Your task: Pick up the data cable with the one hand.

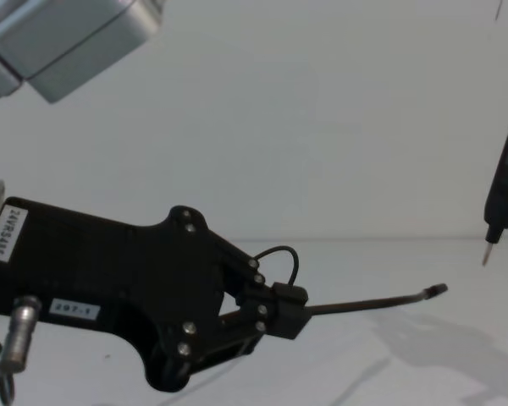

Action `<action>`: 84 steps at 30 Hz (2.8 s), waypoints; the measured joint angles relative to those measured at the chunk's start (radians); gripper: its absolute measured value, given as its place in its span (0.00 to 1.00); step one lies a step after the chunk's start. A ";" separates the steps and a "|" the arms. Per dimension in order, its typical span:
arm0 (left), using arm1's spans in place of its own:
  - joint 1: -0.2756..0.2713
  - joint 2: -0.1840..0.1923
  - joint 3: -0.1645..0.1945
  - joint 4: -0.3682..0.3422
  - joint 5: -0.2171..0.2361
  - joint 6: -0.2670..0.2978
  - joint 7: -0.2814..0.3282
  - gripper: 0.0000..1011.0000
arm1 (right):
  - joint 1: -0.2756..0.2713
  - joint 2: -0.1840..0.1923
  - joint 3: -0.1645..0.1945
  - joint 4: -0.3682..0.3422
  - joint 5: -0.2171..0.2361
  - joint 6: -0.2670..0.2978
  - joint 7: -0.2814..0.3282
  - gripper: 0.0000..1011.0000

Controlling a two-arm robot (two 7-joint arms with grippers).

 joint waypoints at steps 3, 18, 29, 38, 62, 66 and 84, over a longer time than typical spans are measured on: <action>0.002 0.004 -0.001 -0.004 -0.001 -0.007 -0.003 0.04 | 0.002 0.014 0.005 -0.014 0.013 0.026 0.004 0.28; 0.006 0.012 -0.003 -0.013 -0.002 -0.023 -0.010 0.04 | 0.014 0.073 0.006 -0.047 0.060 0.139 0.019 0.28; 0.007 0.014 -0.004 -0.015 -0.003 -0.026 -0.012 0.04 | 0.024 0.093 -0.011 -0.051 0.079 0.179 0.023 0.28; 0.008 0.015 -0.004 -0.016 -0.003 -0.028 -0.012 0.04 | 0.032 0.103 -0.020 -0.051 0.098 0.186 0.039 0.28; 0.008 0.016 -0.003 -0.017 -0.003 -0.029 -0.013 0.04 | 0.025 0.115 -0.031 -0.054 0.126 0.115 0.082 0.28; 0.008 0.015 -0.003 -0.017 -0.003 -0.029 -0.013 0.04 | 0.024 0.117 -0.032 -0.055 0.130 0.110 0.083 0.28; 0.008 0.015 -0.003 -0.016 -0.003 -0.029 -0.013 0.04 | 0.028 0.130 -0.046 -0.050 0.131 0.095 0.071 0.28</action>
